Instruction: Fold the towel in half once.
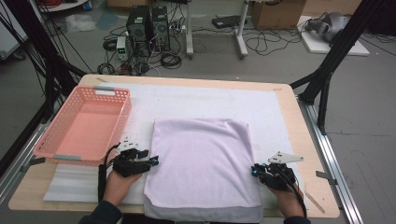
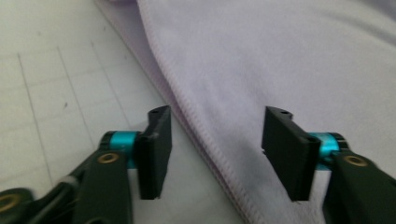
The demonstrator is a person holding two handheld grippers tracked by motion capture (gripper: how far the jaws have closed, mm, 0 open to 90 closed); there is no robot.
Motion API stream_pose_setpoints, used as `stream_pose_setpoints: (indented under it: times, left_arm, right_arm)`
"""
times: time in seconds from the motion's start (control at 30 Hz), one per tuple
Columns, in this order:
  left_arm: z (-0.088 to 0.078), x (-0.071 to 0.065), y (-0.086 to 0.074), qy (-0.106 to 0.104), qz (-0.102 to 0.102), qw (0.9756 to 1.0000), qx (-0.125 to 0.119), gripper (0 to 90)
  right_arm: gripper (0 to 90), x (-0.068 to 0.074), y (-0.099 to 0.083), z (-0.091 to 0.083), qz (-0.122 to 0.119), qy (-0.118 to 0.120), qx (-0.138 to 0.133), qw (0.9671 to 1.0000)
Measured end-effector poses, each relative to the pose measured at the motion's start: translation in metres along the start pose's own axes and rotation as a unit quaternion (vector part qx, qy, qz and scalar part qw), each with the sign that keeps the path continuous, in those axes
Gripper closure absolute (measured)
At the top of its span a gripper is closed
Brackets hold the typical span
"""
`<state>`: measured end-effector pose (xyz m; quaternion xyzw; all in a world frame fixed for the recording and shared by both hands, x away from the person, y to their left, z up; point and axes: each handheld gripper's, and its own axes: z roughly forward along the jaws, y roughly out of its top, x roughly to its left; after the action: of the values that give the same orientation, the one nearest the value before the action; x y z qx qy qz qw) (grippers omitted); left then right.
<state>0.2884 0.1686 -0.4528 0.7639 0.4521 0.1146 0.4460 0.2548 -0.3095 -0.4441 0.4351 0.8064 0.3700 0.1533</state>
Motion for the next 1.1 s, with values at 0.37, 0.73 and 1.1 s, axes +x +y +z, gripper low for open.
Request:
stream_pose_setpoints:
  times: [0.37, 0.73, 1.1]
  left_arm:
    - [-0.005, -0.002, 0.002, 0.008, 0.029, 0.9995, -0.013, 74.1]
    - [-0.015, -0.007, 0.001, 0.002, 0.058, 0.9971, -0.049, 85.3]
    - [-0.034, -0.004, -0.001, -0.028, 0.028, 0.9975, -0.059, 85.2]
  right_arm:
    - [73.7, -0.005, 0.007, 0.001, -0.007, 0.008, -0.018, 0.9998]
    - [86.4, -0.005, 0.009, 0.002, -0.001, 0.018, -0.010, 0.9998]
    - [87.1, -0.006, 0.008, -0.022, 0.000, 0.047, -0.011, 0.9988]
